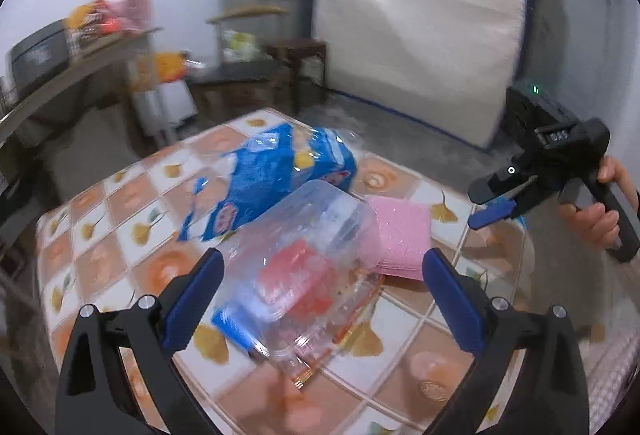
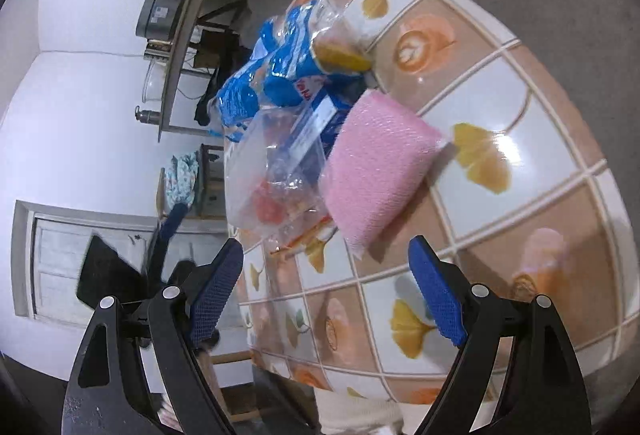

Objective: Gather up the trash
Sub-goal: 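Move both open tools back toward the table, then close the left tool on the clear plastic box and lift it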

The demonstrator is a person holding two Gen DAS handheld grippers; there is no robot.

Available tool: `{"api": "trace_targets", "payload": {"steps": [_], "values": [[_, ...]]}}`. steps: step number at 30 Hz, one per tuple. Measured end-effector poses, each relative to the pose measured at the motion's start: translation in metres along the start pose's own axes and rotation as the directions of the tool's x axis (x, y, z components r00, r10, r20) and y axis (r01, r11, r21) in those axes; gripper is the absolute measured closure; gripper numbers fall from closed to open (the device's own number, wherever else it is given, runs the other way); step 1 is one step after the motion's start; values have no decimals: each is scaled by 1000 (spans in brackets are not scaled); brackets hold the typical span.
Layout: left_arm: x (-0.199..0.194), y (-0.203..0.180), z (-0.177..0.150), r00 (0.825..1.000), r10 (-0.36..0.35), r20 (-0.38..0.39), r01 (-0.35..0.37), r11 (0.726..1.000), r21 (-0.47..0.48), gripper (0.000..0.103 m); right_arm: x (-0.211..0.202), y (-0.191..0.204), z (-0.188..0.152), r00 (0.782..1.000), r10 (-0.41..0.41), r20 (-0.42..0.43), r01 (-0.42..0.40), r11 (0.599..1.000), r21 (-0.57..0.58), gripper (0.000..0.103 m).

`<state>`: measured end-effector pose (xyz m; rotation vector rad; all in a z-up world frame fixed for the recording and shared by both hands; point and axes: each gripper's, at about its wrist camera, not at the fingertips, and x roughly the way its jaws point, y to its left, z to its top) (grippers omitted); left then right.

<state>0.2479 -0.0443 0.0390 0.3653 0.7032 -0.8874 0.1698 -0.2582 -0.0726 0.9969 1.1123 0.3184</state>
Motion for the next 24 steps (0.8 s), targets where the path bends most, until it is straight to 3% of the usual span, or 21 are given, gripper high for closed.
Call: {"api": "trace_targets", "payload": {"steps": [4,6,10,14,19,24], "values": [[26,11,15,994,-69,-87,76,994,81,6,-2,4,-2,999,-43,2,43,999,0,22],[43,12,20,982,-95,-164,120,981,149,6,0,4,1,998,-55,4,55,998,7,22],[71,11,21,961,-66,-270,146,947,287,6,-1,-2,3,998,-61,7,61,998,20,22],[92,10,18,927,-38,-374,188,909,372,6,-2,-5,4,998,-57,3,57,998,19,22],[103,15,23,902,-51,-429,222,907,359,6,7,-2,6,998,-64,-8,64,998,0,22],[120,17,27,852,-71,-518,267,911,313,6,14,0,3,998,-55,-25,54,998,-14,22]]}}
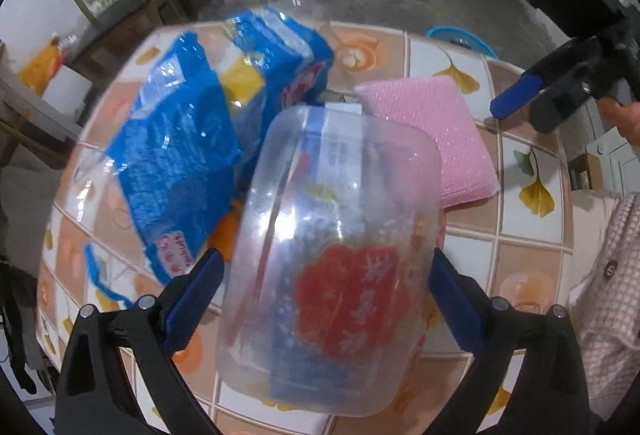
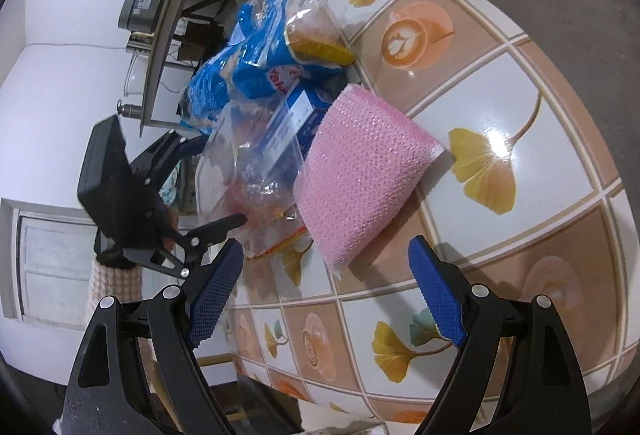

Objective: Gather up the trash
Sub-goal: 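Close the left tool on the clear plastic box and lift it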

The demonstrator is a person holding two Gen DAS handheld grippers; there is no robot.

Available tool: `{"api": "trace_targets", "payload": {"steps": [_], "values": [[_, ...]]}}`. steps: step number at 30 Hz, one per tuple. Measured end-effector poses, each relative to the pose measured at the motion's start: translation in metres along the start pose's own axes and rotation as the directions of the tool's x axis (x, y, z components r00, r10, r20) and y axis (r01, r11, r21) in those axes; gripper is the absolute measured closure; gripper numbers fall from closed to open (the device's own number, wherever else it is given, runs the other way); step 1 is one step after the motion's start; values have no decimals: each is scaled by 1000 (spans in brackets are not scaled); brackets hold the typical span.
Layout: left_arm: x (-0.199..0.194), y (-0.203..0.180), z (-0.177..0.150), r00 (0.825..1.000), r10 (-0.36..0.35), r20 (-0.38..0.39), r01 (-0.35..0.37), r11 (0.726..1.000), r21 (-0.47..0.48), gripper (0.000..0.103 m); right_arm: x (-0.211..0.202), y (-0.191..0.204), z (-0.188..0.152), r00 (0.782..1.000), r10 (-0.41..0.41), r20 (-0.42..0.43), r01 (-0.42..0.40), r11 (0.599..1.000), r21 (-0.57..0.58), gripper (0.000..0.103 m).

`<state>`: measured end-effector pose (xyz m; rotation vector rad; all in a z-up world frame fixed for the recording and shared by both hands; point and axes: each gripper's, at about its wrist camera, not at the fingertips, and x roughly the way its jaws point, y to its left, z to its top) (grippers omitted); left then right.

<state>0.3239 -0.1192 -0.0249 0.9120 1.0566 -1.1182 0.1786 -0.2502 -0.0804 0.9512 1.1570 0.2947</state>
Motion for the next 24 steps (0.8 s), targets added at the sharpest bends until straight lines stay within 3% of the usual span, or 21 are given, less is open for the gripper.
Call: {"api": "trace_targets", "payload": {"steps": [4,7,17,24], "values": [[10,0,4,998,-28,-62,27,1000,-15,6,-3,0,-2,1000,7,3,-7,1000,-7,22],[8,-1,5,998,-35,-57,33,999,-36,6,-5,-3,-2,1000,14,5,-14,1000,3,22],[-24,-3,-6,999,-45,15,47,987,-153,13,-17,-6,-9,999,31,20,-31,1000,0,22],[-59,-12,-28,988,5,156,38,961,-273,14,-27,-5,-16,999,25,42,-26,1000,1,22]]}}
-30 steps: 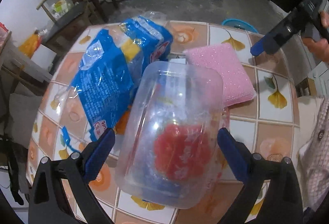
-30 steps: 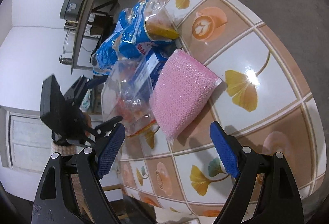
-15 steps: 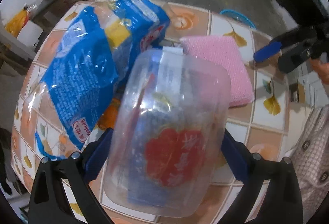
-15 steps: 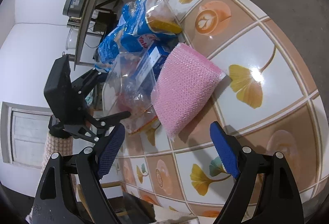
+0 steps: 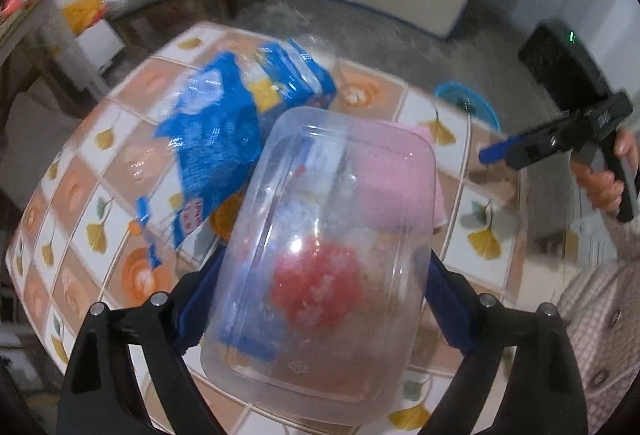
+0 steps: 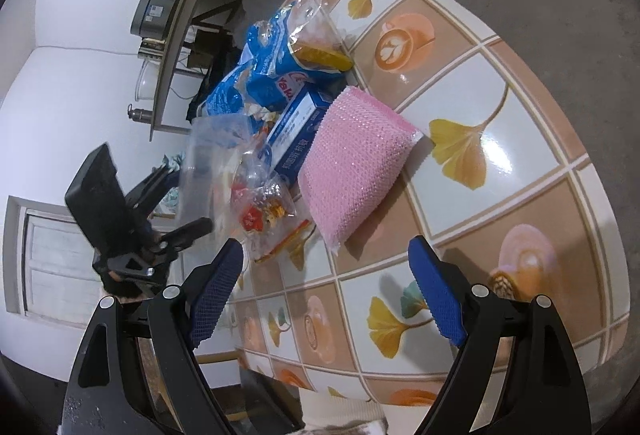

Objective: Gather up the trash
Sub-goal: 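Close the left tool on the clear plastic box and lift it, then hold the box in the left tool while the right tool grasps the pink sponge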

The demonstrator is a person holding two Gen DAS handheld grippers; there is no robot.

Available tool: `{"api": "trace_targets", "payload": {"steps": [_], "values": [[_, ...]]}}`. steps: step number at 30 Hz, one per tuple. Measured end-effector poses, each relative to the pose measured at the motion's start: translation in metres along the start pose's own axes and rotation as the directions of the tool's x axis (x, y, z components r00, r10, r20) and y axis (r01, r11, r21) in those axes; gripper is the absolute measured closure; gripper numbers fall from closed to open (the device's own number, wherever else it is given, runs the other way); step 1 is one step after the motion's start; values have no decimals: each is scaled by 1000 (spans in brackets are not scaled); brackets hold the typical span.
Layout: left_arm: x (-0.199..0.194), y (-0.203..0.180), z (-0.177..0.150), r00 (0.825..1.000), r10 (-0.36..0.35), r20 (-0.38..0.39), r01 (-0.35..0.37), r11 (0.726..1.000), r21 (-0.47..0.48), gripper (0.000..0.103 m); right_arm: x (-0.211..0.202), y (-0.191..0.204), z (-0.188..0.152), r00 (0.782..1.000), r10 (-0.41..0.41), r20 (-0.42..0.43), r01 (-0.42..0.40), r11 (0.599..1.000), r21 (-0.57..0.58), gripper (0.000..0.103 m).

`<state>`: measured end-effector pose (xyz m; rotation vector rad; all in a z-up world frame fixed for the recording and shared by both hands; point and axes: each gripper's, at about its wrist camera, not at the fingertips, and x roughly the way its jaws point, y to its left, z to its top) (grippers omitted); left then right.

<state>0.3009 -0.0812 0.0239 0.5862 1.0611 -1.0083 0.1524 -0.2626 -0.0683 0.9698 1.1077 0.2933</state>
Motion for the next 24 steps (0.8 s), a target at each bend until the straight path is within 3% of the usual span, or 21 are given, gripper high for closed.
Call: {"api": "trace_targets", "payload": {"steps": [5,8,10,15,19,22,24], "values": [[-28,0,-26,993,41,110,-24,988,-149,14,0,5,-3,1000,5,-2,-5,1000,-5,22],[-43,-1,-49,979,77,190,-25,964,-263,14,3,9,-4,1000,6,-7,-6,1000,-3,22],[-51,-2,-69,964,124,233,-31,930,-367,14,7,10,-2,1000,10,-12,-10,1000,12,22],[-50,-13,-108,937,226,265,-61,856,-514,14,26,8,8,1000,7,-28,-4,996,95,22],[-44,-20,-137,929,248,276,-40,807,-589,14,38,6,17,999,-40,-12,42,990,134,22],[-41,-24,-155,922,230,311,20,775,-632,14,48,4,24,996,-85,8,83,986,148,22],[-38,-27,-159,922,225,316,33,766,-642,14,55,4,26,995,-101,18,97,982,159,22]]}}
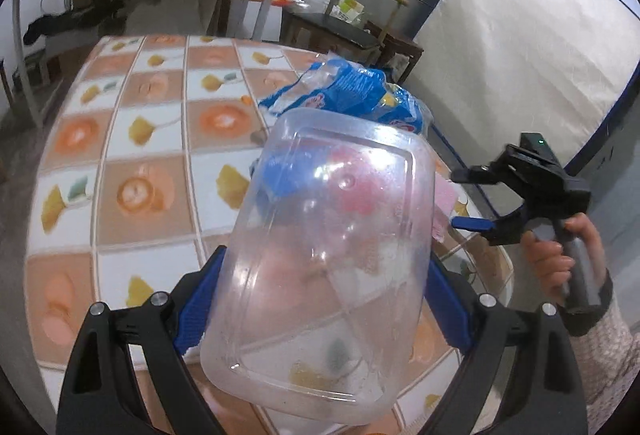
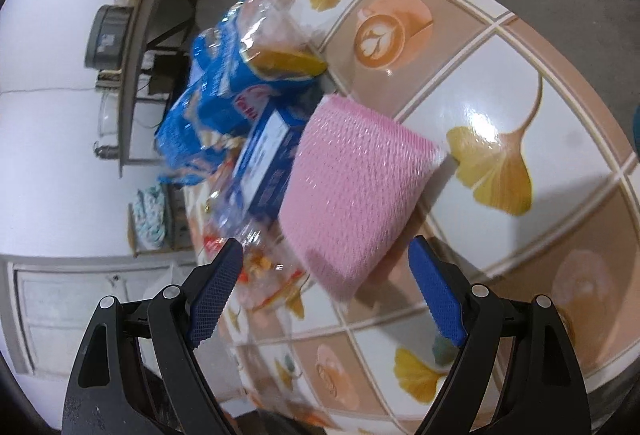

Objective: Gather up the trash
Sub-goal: 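Hold the box in the left tool while the right tool grasps the pink sponge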

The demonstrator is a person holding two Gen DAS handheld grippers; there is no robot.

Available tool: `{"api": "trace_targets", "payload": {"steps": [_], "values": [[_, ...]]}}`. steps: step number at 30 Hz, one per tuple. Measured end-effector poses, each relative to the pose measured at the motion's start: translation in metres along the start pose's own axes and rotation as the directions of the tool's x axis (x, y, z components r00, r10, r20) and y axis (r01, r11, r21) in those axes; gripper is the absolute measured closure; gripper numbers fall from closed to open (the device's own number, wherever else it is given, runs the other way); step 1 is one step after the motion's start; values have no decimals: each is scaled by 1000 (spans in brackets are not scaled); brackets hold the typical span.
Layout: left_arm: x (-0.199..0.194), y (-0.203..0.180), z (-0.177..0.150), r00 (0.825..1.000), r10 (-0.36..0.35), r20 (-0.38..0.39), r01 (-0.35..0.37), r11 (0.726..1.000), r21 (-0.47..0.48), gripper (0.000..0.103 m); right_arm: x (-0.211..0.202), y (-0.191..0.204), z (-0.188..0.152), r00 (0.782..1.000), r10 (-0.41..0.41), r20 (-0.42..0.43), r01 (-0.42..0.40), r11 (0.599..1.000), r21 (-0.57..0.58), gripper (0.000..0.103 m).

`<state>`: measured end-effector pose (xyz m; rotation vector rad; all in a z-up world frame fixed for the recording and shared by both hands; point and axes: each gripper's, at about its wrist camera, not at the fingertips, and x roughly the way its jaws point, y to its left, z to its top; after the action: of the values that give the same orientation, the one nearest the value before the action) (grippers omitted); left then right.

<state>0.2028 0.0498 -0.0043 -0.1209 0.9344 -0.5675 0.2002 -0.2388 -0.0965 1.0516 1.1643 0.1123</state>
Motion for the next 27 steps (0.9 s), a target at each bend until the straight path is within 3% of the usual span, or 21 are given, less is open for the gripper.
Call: {"api": "trace_targets", "payload": {"steps": [6,14,27], "values": [[2,-1,-13,1000,-5,2,5,1000,-4,14,14,1,-3,999,-14,43,15,1000,-9,34],[7,-1,-18,1000,-30,-1,30,999,-32,14,13,-17,-11,997,-24,71,23,1000,11,65],[9,-1,-22,1000,-28,-5,27,998,-56,14,-9,-27,-22,997,21,80,-18,999,-37,83]]}}
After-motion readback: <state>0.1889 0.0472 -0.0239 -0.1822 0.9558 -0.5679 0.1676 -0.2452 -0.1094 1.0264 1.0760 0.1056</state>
